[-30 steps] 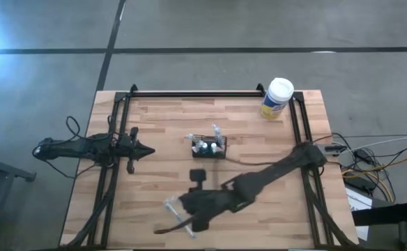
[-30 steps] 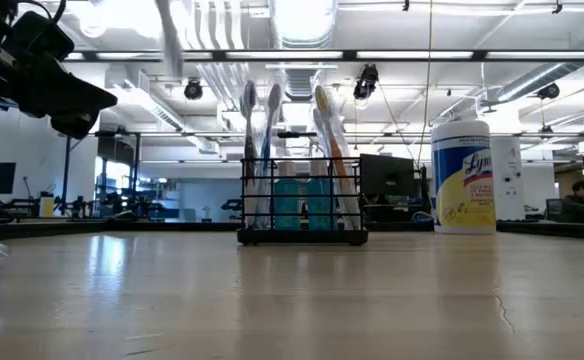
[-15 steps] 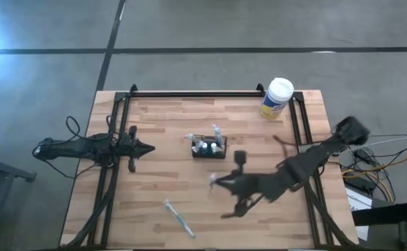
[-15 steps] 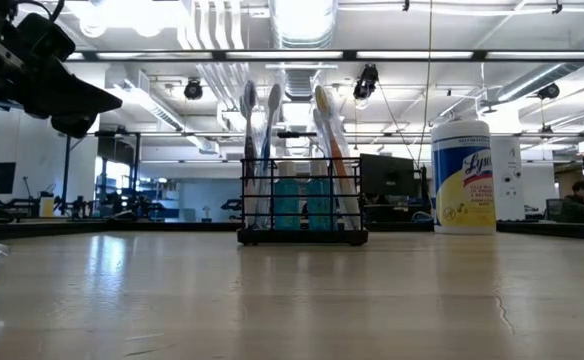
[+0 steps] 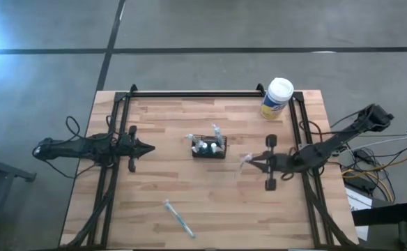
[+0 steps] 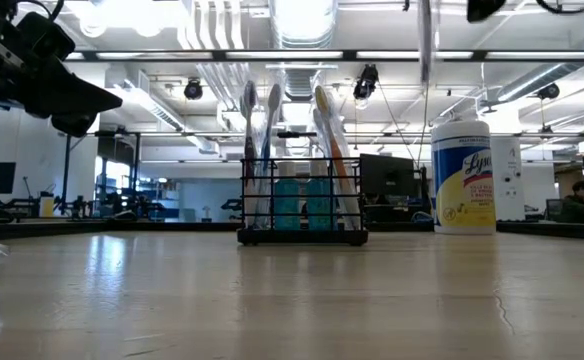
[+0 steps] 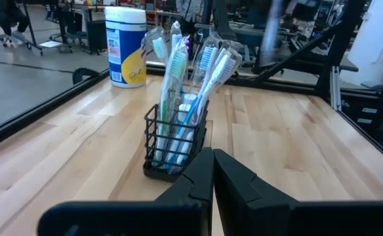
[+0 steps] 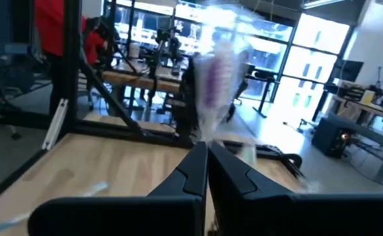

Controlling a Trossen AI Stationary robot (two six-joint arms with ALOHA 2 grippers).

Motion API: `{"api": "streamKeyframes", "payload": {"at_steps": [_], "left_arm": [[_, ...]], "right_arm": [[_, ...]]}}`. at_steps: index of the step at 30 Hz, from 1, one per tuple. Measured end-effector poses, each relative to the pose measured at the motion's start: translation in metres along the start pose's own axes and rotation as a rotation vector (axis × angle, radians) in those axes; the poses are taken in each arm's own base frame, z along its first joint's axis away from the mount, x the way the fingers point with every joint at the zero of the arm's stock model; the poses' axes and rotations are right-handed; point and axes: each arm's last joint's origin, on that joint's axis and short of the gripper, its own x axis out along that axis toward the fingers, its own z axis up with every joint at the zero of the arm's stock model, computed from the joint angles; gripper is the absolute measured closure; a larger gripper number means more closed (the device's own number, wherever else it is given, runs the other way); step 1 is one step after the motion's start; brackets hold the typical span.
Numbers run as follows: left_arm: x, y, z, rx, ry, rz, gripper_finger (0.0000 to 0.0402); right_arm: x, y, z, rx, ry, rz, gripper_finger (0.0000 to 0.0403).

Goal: Pick & Place toothbrushing station
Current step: Put the purple toothbrush into the wire organizer

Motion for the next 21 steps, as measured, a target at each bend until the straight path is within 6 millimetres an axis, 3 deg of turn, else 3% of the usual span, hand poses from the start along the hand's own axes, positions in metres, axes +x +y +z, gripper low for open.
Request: {"api": "streamKeyframes", "payload": {"at_steps": [12, 21], "left_arm": [[0.0, 0.0, 0.001, 0.039, -0.014, 0.005, 0.039], [0.0, 0.0, 0.005, 0.033, -0.05, 0.01, 0.039]], "right_arm": [[-0.041, -0.033, -0.05, -0.026, -0.091, -0.097, 0.0394], [-0.055, -0.051, -0.076, -0.022, -0.134, -0.122, 0.0394]]}}
